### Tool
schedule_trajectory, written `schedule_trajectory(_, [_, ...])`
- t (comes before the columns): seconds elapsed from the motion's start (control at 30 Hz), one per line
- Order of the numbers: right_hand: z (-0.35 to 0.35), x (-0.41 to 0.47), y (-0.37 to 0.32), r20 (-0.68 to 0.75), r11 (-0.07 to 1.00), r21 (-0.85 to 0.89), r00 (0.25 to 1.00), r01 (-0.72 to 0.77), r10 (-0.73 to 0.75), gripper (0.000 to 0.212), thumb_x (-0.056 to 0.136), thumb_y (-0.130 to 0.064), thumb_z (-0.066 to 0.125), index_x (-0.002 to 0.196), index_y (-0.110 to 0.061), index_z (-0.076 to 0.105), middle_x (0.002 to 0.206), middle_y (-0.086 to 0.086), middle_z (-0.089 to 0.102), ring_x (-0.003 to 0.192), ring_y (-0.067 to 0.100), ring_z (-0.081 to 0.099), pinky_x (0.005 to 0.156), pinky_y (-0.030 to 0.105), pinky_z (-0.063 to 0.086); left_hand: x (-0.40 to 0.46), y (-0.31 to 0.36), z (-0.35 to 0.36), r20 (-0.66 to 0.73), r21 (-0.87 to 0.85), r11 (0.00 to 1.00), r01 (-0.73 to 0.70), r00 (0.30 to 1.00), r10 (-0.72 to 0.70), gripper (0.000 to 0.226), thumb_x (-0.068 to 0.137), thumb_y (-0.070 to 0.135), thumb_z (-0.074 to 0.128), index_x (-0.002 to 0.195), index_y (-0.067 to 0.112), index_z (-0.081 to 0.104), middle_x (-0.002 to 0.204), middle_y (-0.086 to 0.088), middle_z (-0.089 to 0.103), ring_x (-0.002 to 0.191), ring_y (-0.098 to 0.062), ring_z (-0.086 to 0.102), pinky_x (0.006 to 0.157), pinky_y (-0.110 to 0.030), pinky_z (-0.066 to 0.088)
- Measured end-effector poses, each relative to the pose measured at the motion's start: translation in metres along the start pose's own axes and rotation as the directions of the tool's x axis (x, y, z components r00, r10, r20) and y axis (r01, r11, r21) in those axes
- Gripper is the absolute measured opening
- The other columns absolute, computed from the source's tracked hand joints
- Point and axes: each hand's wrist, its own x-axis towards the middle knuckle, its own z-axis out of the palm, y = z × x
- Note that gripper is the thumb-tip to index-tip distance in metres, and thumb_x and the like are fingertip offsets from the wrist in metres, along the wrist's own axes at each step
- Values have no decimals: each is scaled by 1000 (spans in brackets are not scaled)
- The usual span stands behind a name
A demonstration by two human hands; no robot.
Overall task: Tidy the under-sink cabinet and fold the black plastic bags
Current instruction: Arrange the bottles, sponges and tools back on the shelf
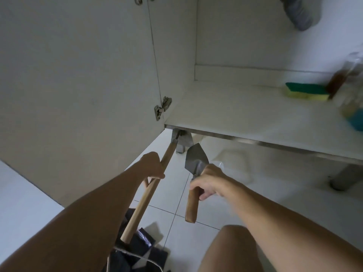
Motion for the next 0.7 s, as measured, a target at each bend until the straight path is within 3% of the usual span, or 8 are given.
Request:
schedule_trajectory(0.03, [-9, -7, -3, -3, 1000, -11, 1000, 4, -4, 29, 75, -13, 80, 96, -6, 62, 86, 8, 68, 59, 19, 72, 49, 19, 53, -4, 4, -6, 17, -27, 1000, -4, 1000, 4, 26, 81, 8, 72, 101, -2, 59, 97, -18, 68, 74, -36, 71, 55, -33, 59])
schedule_trajectory(0.13, [-40, -22, -14, -32, 999, -39, 999, 18, -20, 26, 77, -9, 79, 90, -5, 57, 86, 11, 65, 62, 21, 71, 48, 21, 55, -12, 18, -26, 29, -103, 995, -19, 999, 22, 24, 82, 5, 72, 100, -6, 60, 93, -21, 69, 78, -39, 71, 64, -44, 61])
schedule_trajectory(0.3, [-98, -36, -29, -111, 998, -24, 992, 55, -57, 25, 80, -6, 77, 88, -3, 55, 82, 14, 61, 64, 23, 66, 56, 28, 60, -22, 67, -52, -19, -230, 967, -111, 994, 110, 18, 84, -1, 70, 97, -10, 60, 88, -22, 68, 82, -36, 70, 64, -52, 59])
schedule_trajectory(0.53, [-190, -6, -29, -305, 999, -6, 952, 33, -34, 39, 78, -8, 78, 108, -2, 55, 102, 20, 64, 77, 28, 67, 57, 33, 60, 7, 164, -64, -65, -318, 921, -226, 974, 216, 23, 83, -2, 71, 99, -12, 59, 90, -26, 67, 79, -36, 69, 61, -52, 59])
schedule_trajectory(0.7, [-257, 35, -10, -480, 997, -72, 877, 6, -40, 38, 73, -12, 82, 99, -7, 55, 96, 16, 64, 74, 29, 70, 57, 33, 61, 54, 239, -55, -140, -333, 894, -301, 953, 269, 25, 81, 0, 74, 100, -9, 61, 88, -23, 66, 74, -32, 68, 60, -51, 60])
